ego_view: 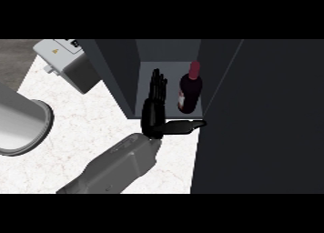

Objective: Pick up the wine, place it into the cabinet and close the cabinet

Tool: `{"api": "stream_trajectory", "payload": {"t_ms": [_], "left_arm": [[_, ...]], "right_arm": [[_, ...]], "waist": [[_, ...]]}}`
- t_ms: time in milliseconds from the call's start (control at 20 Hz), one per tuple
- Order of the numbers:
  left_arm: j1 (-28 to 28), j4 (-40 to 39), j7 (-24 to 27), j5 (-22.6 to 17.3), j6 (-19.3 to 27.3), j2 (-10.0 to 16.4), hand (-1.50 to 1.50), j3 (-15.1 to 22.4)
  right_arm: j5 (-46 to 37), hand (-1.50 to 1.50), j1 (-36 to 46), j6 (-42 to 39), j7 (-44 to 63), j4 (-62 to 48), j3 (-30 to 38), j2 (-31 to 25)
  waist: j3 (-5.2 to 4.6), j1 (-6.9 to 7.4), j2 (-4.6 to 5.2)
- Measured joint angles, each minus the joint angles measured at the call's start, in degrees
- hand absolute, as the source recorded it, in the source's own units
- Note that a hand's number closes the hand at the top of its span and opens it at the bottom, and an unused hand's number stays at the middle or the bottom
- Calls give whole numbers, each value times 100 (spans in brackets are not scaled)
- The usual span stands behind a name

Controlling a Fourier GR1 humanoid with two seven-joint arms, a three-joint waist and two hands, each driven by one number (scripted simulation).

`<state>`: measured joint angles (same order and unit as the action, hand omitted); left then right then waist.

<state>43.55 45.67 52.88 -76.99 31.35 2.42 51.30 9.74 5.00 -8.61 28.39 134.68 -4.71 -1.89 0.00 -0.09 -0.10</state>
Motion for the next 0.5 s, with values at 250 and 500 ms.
{"api": "stream_trajectory", "payload": {"t_ms": [250, 500], "left_arm": [[-602, 968, -141, 535, 52, 380, -150, 149], [-1000, 1966, -470, 974, 71, 901, -150, 170]], "right_arm": [[122, -150, 3, 1, 139, 110, 154, -102], [12, -150, -55, -24, 66, 182, 176, -138]], "waist": [[1, 30, -7], [1, 36, -10]]}}
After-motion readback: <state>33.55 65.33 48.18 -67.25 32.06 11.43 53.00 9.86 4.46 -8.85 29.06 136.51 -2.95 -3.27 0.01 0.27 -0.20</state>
